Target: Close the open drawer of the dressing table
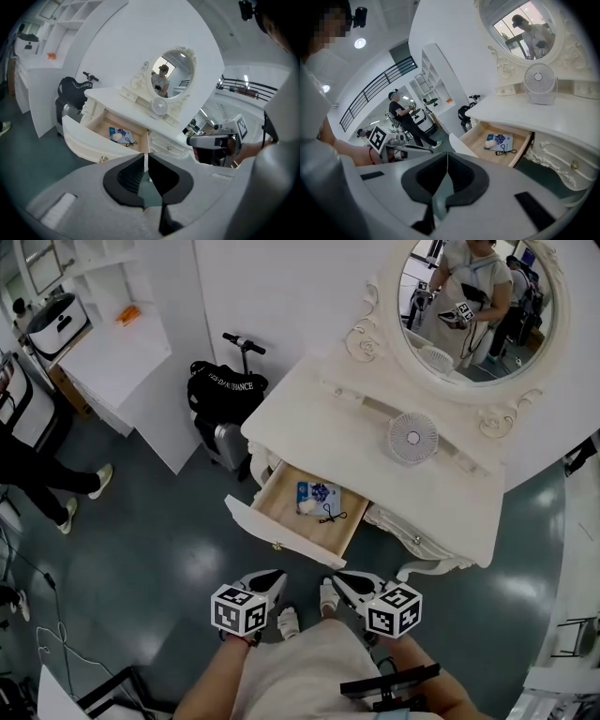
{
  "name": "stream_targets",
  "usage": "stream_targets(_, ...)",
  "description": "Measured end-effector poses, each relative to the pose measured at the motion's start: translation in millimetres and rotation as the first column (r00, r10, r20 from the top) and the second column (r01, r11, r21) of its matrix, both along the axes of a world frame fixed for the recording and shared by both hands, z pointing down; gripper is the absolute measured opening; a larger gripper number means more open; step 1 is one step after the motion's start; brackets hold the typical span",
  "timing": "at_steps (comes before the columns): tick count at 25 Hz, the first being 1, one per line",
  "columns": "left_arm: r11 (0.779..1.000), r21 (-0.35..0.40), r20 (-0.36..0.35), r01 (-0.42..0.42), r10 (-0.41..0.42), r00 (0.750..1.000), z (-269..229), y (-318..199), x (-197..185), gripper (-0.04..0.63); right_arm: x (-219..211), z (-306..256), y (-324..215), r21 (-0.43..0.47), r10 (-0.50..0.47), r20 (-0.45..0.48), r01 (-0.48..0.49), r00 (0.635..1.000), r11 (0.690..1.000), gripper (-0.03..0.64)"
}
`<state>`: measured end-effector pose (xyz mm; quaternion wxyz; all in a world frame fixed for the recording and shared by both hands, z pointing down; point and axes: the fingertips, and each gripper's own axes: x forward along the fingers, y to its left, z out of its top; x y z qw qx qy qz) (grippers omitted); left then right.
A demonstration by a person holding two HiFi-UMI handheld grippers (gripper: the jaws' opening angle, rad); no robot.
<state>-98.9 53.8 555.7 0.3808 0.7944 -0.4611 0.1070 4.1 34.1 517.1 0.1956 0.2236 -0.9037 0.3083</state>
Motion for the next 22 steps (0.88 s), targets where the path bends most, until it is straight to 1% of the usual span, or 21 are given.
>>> stream_targets(5, 1.000, -0.027, 0.049, -0.005, 0.006, 0.999, 16.5, -17.3, 0.6, 0.011, 0.0, 3.0, -6.9, -0.005, 0.013, 0.003, -0.013, 1.000, 1.000, 0.018)
stream_targets(10, 0.999, -0.054, 0.060, -0.003, 0.007, 0.998, 33.7, -29.0, 1.1, 0.012, 7.5, 8.1, -15.1, -0.028, 0.057, 0.027, -0.056, 0.998, 0.998, 0.018)
stream_targets(14, 0.998, -0.064, 0.086, 0.010, -0.004, 0.996, 43.8, -37.9, -3.4, 0.015, 13.4, 11.5, -23.1, -0.038, 0.083, 0.027, -0.082, 0.996, 0.996, 0.018)
stream_targets(17, 0.996, -0.083, 0.109, 0.021, -0.012, 0.994, 54.2, -42.3, -8.6, 0.050, 15.0, 13.2, -24.9, -0.042, 0.088, 0.025, -0.087, 0.996, 0.995, 0.018)
stream_targets(22, 0.993, -0.117, 0.155, 0.015, 0.003, 0.988, 72.6, -48.0, -14.6, 0.096, 15.3, 17.5, -25.4, -0.054, 0.095, 0.027, -0.094, 0.995, 0.994, 0.018)
